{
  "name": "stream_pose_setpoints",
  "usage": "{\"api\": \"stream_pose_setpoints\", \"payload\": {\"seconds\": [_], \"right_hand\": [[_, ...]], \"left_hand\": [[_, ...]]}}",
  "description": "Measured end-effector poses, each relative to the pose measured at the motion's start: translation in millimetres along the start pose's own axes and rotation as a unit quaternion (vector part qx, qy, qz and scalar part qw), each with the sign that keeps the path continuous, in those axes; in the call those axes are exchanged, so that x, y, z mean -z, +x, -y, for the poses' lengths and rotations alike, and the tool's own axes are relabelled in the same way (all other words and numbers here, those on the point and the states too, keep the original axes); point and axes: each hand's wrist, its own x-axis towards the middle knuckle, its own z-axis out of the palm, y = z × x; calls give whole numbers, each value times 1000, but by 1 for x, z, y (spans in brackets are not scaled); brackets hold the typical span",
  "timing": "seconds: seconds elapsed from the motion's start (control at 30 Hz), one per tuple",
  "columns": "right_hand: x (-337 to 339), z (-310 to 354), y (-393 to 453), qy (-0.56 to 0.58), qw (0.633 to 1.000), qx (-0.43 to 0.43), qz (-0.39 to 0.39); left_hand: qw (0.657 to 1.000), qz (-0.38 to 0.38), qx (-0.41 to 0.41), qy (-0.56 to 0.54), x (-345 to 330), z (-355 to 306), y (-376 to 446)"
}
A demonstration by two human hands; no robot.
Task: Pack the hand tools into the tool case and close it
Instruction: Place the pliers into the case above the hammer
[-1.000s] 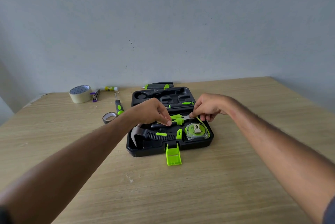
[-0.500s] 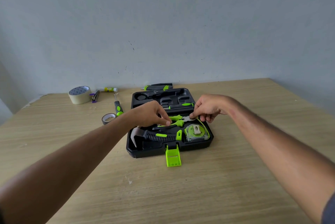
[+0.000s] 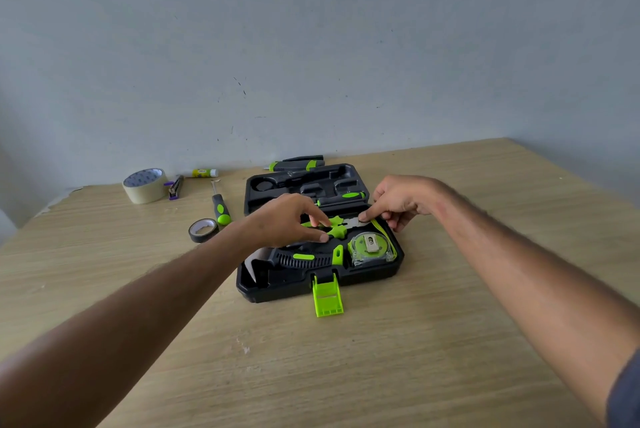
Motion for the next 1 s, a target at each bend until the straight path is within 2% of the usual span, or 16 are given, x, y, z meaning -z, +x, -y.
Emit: {"api": "stream_pose_setpoints", "payload": {"seconds": [0.33, 0.53, 0.7, 0.8, 0.9, 1.0], "right_hand": [[-1, -4, 3, 26, 999, -13, 13], [-4, -4, 5, 18, 999, -27, 9], [-3, -2, 1, -9, 1000, -3, -1], [-3, 1, 1, -15, 999, 16, -32], [-3, 10, 5, -17, 995, 53, -80], [-7, 19, 13, -13, 987, 100, -128]], "left_hand": [[999, 30, 42, 9, 8, -2, 10], [997, 45, 62, -28, 7, -2, 14], [998, 35, 43, -14, 4, 2, 9], [999, 37, 32, -23, 4, 6, 7], [997, 16, 27, -77, 6, 10, 7], [988, -63, 32, -138, 5, 21, 9]]}}
